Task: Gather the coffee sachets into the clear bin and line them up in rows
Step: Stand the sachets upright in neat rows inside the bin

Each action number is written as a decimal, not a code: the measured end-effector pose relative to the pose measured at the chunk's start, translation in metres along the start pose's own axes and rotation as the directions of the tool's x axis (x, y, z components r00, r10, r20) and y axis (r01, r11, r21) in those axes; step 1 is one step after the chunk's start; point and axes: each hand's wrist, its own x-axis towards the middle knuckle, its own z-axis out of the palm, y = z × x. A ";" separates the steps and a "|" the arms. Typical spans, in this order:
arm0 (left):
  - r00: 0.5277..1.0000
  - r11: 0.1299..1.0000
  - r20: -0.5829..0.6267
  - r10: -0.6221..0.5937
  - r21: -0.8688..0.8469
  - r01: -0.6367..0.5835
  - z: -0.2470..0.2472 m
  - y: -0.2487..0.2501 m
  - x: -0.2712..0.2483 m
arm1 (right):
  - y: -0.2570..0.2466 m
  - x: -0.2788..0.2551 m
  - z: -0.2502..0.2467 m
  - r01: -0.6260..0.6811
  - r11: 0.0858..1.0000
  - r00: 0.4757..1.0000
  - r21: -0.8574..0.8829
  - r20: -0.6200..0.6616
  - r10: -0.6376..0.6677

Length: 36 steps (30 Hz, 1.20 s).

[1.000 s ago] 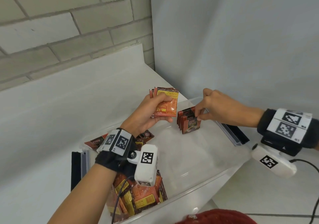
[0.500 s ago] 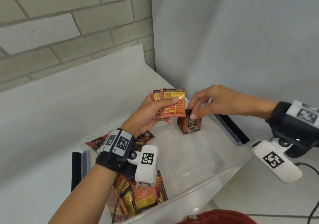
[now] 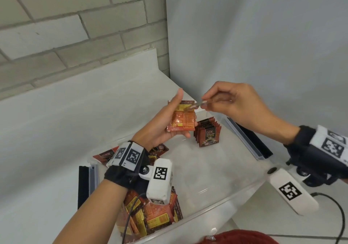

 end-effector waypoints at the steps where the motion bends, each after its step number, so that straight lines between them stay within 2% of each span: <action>1: 1.000 1.000 -0.010 0.015 0.005 -0.015 0.001 -0.001 0.000 | 0.001 -0.002 0.002 0.036 0.999 0.999 -0.032 -0.007 -0.036; 5: 0.995 0.997 -0.064 0.075 0.001 -0.075 -0.002 -0.004 0.002 | 0.009 -0.009 0.008 0.155 0.980 0.987 -0.123 0.054 -0.149; 9: 0.990 0.992 -0.066 0.128 0.024 -0.126 -0.003 -0.005 0.003 | 0.012 -0.010 0.004 0.164 0.974 0.983 -0.159 0.109 -0.147; 12: 0.989 0.988 -0.035 0.141 0.071 -0.139 -0.004 -0.007 0.003 | 0.009 -0.005 -0.005 0.019 0.988 0.995 -0.156 0.096 -0.004; 15: 0.991 0.985 -0.014 0.135 0.111 -0.133 -0.003 -0.007 0.003 | 0.008 0.000 -0.009 -0.104 0.990 0.983 -0.094 0.139 0.117; 21: 0.988 0.980 -0.005 0.153 0.133 -0.151 -0.001 -0.007 0.002 | 0.010 0.007 -0.011 -0.153 0.973 0.945 -0.170 0.261 0.194; 25: 0.985 0.980 -0.069 0.159 0.131 -0.149 0.000 -0.004 0.000 | 0.009 0.009 -0.021 -0.128 0.966 0.895 -0.225 0.393 0.210; 28: 0.981 0.986 -0.118 0.154 0.087 -0.144 -0.003 -0.003 0.000 | 0.015 0.007 -0.027 -0.081 0.936 0.878 -0.343 0.420 0.230; 31: 0.981 0.990 -0.138 0.135 0.044 -0.130 -0.004 -0.003 0.002 | 0.027 0.007 -0.025 -0.026 0.871 0.867 -0.491 0.422 0.264; 36: 0.983 0.991 -0.124 0.132 0.042 -0.128 -0.003 -0.002 0.002 | 0.046 0.009 -0.016 0.155 0.708 0.873 -0.689 0.431 0.228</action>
